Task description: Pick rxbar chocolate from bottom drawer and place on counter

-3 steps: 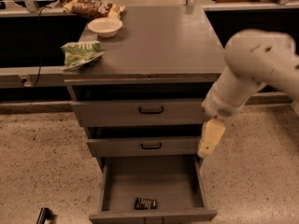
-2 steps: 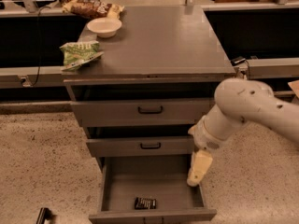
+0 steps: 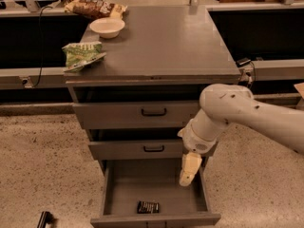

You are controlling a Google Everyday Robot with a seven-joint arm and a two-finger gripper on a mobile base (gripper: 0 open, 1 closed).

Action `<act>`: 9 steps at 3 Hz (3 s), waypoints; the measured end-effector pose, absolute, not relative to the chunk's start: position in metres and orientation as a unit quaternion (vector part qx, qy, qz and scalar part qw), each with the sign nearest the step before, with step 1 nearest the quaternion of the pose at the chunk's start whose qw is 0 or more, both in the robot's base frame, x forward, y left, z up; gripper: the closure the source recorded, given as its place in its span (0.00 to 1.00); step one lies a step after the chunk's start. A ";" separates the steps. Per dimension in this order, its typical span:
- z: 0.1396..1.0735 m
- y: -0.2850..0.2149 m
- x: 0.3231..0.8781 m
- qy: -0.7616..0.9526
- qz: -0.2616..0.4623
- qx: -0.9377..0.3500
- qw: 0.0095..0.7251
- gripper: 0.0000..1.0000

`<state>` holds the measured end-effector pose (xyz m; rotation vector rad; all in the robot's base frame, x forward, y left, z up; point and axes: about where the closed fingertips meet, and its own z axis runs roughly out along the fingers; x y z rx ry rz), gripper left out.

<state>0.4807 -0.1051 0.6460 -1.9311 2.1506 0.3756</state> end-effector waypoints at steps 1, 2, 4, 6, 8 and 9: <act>0.590 -0.072 0.484 0.699 0.139 -0.695 0.096 0.00; 0.568 -0.028 0.509 0.669 0.169 -0.701 0.179 0.00; 0.537 -0.031 0.525 0.662 0.169 -0.706 0.189 0.00; 0.453 -0.009 0.543 0.633 0.146 -0.726 0.226 0.00; 0.422 -0.006 0.550 0.632 0.156 -0.719 0.243 0.00; 0.373 -0.002 0.558 0.633 0.142 -0.718 0.251 0.18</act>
Offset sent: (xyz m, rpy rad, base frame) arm 0.0451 0.0734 -0.0776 0.4417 -0.3036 0.3157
